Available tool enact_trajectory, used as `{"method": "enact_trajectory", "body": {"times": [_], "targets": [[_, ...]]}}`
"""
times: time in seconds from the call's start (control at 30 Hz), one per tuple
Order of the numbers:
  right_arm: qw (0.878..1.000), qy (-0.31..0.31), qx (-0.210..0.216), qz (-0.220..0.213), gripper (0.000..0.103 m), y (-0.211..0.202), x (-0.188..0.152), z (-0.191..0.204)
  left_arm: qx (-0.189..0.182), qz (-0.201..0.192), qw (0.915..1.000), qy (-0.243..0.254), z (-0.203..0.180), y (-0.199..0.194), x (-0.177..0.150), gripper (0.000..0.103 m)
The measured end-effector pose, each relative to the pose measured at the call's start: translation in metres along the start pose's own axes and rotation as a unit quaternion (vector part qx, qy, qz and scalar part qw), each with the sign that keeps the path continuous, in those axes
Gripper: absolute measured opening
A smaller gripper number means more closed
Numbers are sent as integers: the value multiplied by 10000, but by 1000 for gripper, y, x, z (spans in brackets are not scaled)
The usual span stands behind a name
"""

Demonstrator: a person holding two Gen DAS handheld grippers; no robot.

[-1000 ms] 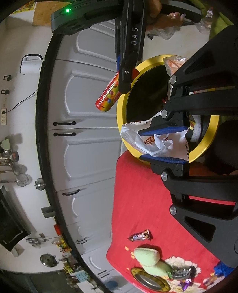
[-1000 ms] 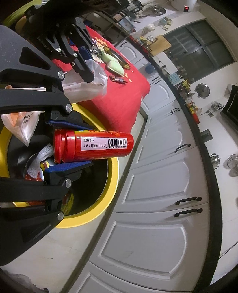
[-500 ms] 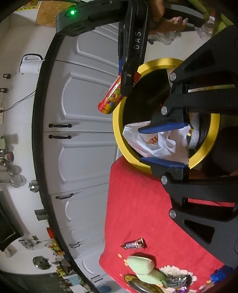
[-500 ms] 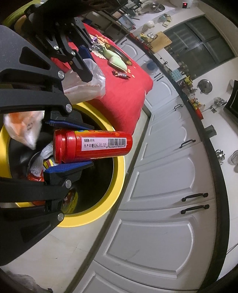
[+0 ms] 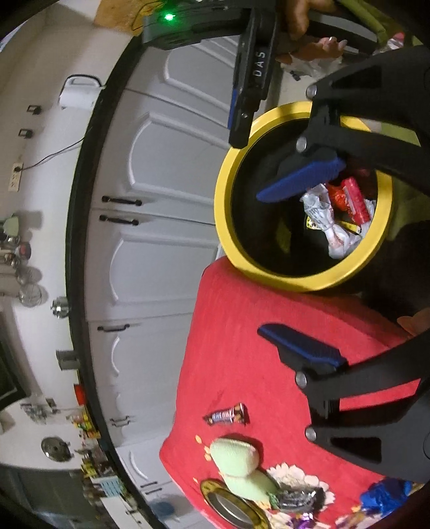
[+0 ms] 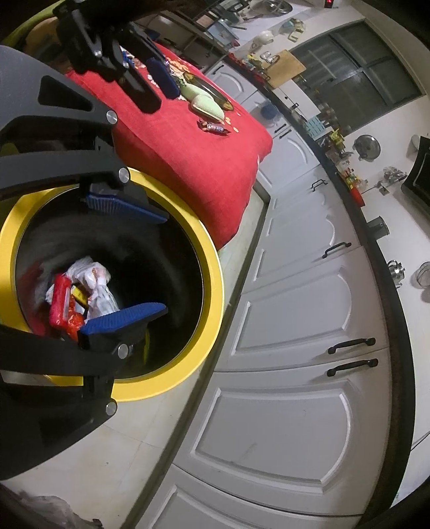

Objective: Collect trash
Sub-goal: 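Move both tools back over the remaining items on the blanket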

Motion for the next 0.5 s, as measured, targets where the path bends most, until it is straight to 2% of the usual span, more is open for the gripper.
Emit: {"method": "enact_trajectory", "body": {"times": [0.1, 0.27, 0.5], "targets": [[10000, -15, 4, -12, 49, -1, 1, 1, 43, -61, 9999, -113, 8, -5, 2, 83], [9999, -67, 1, -80, 52, -6, 6, 7, 112, -163, 9996, -206, 14, -17, 5, 90], [9995, -203, -33, -248, 64, -17, 13, 21, 215, -338, 9987, -325, 25, -37, 11, 92]]}}
Point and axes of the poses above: each gripper's, at about its wrist camera, not at the fingertips, and y roughly the way its jaws point, z to its left, x to its top, the point moved 10 cm from there along y, roughly the way its jaws point, and after that the axes turned 12 degrees about -x, right-handed, at the moved point
